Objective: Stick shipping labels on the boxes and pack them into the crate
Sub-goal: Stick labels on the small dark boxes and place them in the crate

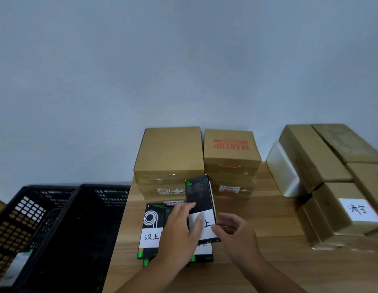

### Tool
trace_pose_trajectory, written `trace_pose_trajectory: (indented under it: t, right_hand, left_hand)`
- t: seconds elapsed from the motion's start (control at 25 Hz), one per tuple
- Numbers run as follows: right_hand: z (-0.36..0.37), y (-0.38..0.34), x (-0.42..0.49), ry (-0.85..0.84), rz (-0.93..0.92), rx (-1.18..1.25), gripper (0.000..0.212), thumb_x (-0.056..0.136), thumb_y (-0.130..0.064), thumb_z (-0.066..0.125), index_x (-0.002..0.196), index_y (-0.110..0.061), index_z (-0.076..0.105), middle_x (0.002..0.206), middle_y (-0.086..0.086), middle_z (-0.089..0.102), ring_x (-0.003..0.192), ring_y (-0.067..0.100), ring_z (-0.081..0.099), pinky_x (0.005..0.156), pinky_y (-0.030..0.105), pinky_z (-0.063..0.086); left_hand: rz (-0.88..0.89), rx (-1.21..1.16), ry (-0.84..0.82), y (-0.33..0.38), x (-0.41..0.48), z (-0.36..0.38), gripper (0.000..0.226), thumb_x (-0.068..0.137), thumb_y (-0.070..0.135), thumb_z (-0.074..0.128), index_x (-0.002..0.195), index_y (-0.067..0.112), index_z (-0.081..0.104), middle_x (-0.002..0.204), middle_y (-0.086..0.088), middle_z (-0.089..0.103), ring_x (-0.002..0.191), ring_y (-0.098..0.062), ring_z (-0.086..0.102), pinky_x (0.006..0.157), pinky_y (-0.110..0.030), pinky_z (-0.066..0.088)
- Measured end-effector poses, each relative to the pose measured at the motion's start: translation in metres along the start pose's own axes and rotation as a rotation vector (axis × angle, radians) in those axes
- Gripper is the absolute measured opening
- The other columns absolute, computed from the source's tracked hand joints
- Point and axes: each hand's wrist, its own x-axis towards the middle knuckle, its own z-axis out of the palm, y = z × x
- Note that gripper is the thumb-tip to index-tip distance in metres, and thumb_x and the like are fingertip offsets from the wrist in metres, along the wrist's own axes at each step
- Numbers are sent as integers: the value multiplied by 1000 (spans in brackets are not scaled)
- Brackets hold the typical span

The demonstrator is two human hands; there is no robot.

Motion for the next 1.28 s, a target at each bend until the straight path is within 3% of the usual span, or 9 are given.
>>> trace_pose_trajectory:
  t: [0.32, 0.4, 0.48, 0.64, 0.72, 0.84, 0.96, 1.16, 1.28]
  right_hand:
    - [-9, -49, -6, 78, -260, -73, 40, 83, -21, 82, 120, -24, 69, 100, -15, 71, 89, -4, 67, 75, 13, 56]
    - [-10, -62, -7, 100, -382, -118, 41, 83, -19, 81, 120, -30, 67, 101, -14, 66, 91, -5, 62, 75, 10, 52]
    - [-9, -68, -10, 100, -486, -137, 48, 82, -16, 81, 122, -35, 62, 102, -14, 60, 95, -3, 59, 77, 8, 49]
    - [-12, -64, -14, 118, -594, -160, 45, 89, -21, 74, 129, -36, 61, 113, -18, 54, 111, 3, 55, 91, 9, 46]
    - [-17, -61, -10, 133, -538, -65, 38, 91, -24, 71, 127, -35, 64, 119, -16, 55, 113, 3, 56, 89, 10, 48]
    - [-21, -63, -3, 77, -297, 192, 47, 93, -30, 70, 137, -31, 55, 121, -10, 62, 105, 8, 66, 76, 23, 60]
    - [-24, -63, 1, 74, -249, 285, 49, 92, -26, 72, 139, -26, 57, 104, -10, 75, 93, 4, 72, 66, 23, 61]
    - [-31, -67, 3, 118, -293, 335, 37, 90, -16, 74, 123, -33, 68, 98, -14, 77, 88, 8, 75, 62, 23, 61]
    - [-34, -69, 5, 121, -312, 324, 39, 89, -18, 75, 123, -35, 69, 100, -14, 76, 89, 8, 74, 63, 26, 62]
  left_hand:
    - [-70, -183, 33, 44, 27, -6, 77, 89, 68, 59, 154, 35, 34, 141, 25, 32, 124, 5, 41, 89, -11, 38]
    - [-134, -344, 42, 57, 39, -7, 79, 85, 66, 65, 152, 34, 37, 137, 21, 37, 123, -1, 48, 92, -18, 47]
    - [-217, -524, 38, 67, 49, -6, 66, 86, 60, 69, 143, 36, 48, 135, 14, 50, 118, -8, 60, 94, -33, 58]
    - [-239, -729, -6, 74, 53, -6, 32, 95, 52, 62, 123, 36, 65, 117, 11, 72, 101, -8, 72, 82, -30, 63]
    - [-253, -845, -43, 76, 50, -7, 29, 99, 49, 58, 118, 30, 69, 113, 6, 76, 101, -11, 74, 81, -29, 62]
    - [-336, -1010, -152, 79, 45, -6, 31, 103, 44, 53, 123, 25, 68, 114, -6, 77, 104, -27, 74, 91, -47, 60]
    - [-349, -987, -185, 77, 44, -8, 30, 104, 44, 51, 124, 28, 68, 115, -7, 76, 104, -31, 74, 94, -55, 58]
    - [-184, -801, -89, 75, 41, -15, 29, 102, 47, 54, 127, 37, 64, 101, 8, 78, 91, -14, 76, 66, -28, 61]
    - [-110, -777, -18, 75, 40, -20, 25, 100, 43, 59, 124, 52, 61, 95, 8, 77, 87, -9, 75, 61, -21, 58]
